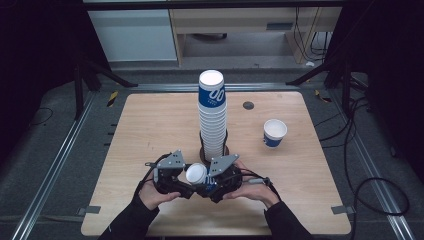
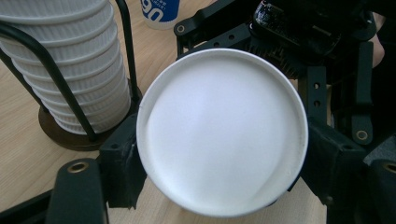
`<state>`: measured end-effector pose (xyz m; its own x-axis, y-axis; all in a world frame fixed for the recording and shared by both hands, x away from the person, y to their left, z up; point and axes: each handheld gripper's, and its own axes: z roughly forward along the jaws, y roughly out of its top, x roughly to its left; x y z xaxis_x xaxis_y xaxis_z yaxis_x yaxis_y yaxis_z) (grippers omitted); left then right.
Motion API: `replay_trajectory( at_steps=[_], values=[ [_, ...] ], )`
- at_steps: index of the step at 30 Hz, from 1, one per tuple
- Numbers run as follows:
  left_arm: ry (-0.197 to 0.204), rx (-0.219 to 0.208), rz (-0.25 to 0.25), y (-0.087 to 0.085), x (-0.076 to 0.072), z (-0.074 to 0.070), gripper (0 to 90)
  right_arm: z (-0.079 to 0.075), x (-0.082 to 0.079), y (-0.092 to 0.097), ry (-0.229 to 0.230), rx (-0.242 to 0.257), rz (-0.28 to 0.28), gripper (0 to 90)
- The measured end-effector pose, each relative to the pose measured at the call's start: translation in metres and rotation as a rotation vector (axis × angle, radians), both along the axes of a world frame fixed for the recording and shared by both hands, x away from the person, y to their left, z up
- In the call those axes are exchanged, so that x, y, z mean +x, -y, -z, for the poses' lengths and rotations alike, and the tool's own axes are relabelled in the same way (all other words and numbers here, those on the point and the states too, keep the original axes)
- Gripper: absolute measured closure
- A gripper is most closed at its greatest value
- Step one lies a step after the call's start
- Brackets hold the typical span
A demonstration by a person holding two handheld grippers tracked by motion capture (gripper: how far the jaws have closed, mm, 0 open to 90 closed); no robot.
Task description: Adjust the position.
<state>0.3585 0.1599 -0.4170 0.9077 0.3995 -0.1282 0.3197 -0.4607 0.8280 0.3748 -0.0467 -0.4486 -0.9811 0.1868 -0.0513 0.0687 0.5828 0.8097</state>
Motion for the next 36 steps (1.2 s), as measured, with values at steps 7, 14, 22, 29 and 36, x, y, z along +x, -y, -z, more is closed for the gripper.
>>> replay_trajectory(
  at_steps=[7, 14, 22, 29, 36],
  values=[
    [0.005, -0.011, -0.008, -0.003, 0.001, -0.001, 25.6, -0.001, 0.002, 0.002, -0.023, 0.024, 0.019, 11.6],
    [0.027, -0.054, -0.035, -0.015, 0.002, -0.009, 25.6, -0.007, 0.005, 0.012, -0.025, 0.070, 0.044, 8.4],
    [0.041, -0.111, -0.055, -0.029, 0.003, -0.016, 25.6, -0.010, 0.008, 0.022, -0.027, 0.108, 0.072, 7.9],
    [0.046, -0.151, -0.069, -0.036, 0.005, -0.019, 25.6, -0.010, 0.010, 0.029, -0.041, 0.139, 0.088, 7.4],
    [0.050, -0.180, -0.052, -0.031, 0.003, -0.018, 25.7, -0.011, 0.009, 0.026, -0.045, 0.179, 0.066, 7.5]
  ],
)
